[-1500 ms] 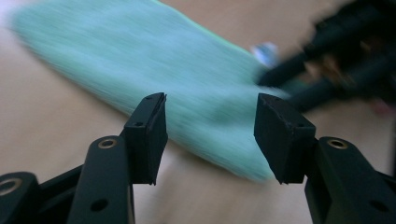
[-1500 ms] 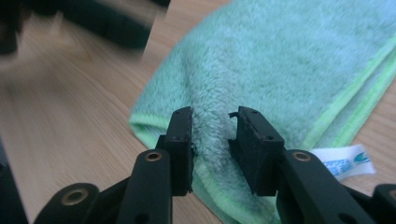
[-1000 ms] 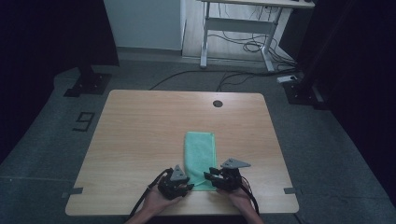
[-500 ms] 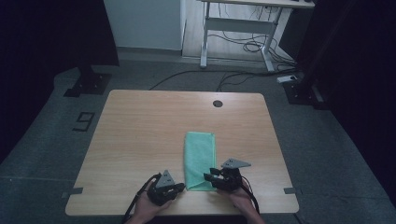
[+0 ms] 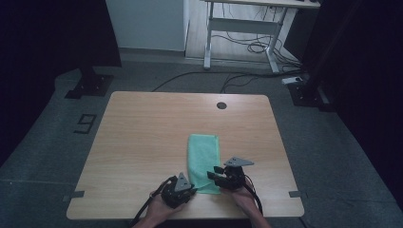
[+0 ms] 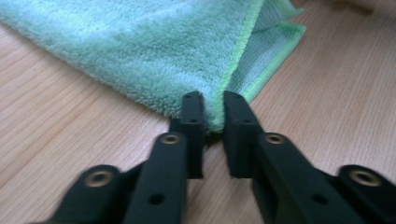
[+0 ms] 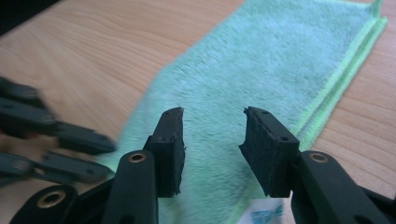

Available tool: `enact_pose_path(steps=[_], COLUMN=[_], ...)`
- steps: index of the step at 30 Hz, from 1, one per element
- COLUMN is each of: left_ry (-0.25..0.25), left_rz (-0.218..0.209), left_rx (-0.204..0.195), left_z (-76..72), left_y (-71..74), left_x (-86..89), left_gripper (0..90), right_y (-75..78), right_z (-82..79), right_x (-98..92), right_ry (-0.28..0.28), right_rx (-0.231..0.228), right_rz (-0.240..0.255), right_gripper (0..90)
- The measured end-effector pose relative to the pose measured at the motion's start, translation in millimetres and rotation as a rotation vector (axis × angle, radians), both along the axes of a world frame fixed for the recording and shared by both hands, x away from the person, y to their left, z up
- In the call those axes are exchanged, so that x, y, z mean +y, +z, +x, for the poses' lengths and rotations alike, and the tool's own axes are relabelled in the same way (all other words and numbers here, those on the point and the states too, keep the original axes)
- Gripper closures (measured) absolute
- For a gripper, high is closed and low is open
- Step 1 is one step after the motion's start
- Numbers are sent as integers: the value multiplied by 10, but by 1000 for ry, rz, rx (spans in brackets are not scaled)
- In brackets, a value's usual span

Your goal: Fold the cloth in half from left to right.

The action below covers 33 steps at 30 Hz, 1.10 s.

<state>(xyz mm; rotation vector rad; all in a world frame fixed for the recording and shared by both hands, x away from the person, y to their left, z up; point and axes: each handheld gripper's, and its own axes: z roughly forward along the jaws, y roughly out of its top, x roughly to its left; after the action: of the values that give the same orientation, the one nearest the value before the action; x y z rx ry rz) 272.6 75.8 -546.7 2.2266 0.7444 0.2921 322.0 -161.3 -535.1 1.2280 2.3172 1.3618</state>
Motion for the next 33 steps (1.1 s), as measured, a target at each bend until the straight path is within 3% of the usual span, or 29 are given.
enact_pose_path(steps=[4, 8, 12, 15, 23, 26, 28, 30, 33], left_ry=[22, 30, 33, 37, 43, 54, 57, 64, 68], left_rz=[-40, -45, -55, -48, -26, -40, -57, -77, -99], left_rx=[-7, -9, 9, 11, 11, 6, -5, -10, -18], left_z=[-16, -48, -64, -87, -180, -183, -163, -118, -20], left_y=[10, 11, 11, 9, -14, -10, 29, 86, 172], left_x=[83, 168, 235, 275, 353, 382, 390, 387, 363], left_gripper=[844, 831, 832, 843, 886, 792, 747, 685, 637], right_y=[-55, -133, -158, -152, -161, -154, -125, -83, -78], right_z=[56, 72, 67, 64, 56, 33, -33, -109, -179], right_x=[-4, 0, -4, 17, 11, 27, 58, 88, 133], right_ry=[-18, -28, -28, -26, -30, -28, -6, 25, 55], right_rx=[14, 33, 31, 18, 9, 16, -4, -21, -30], right_rz=[-17, -64, -67, -91, -90, -82, -75, -59, -73], right_gripper=[563, 560, 566, 575, 575, 524, 513, 509, 492])
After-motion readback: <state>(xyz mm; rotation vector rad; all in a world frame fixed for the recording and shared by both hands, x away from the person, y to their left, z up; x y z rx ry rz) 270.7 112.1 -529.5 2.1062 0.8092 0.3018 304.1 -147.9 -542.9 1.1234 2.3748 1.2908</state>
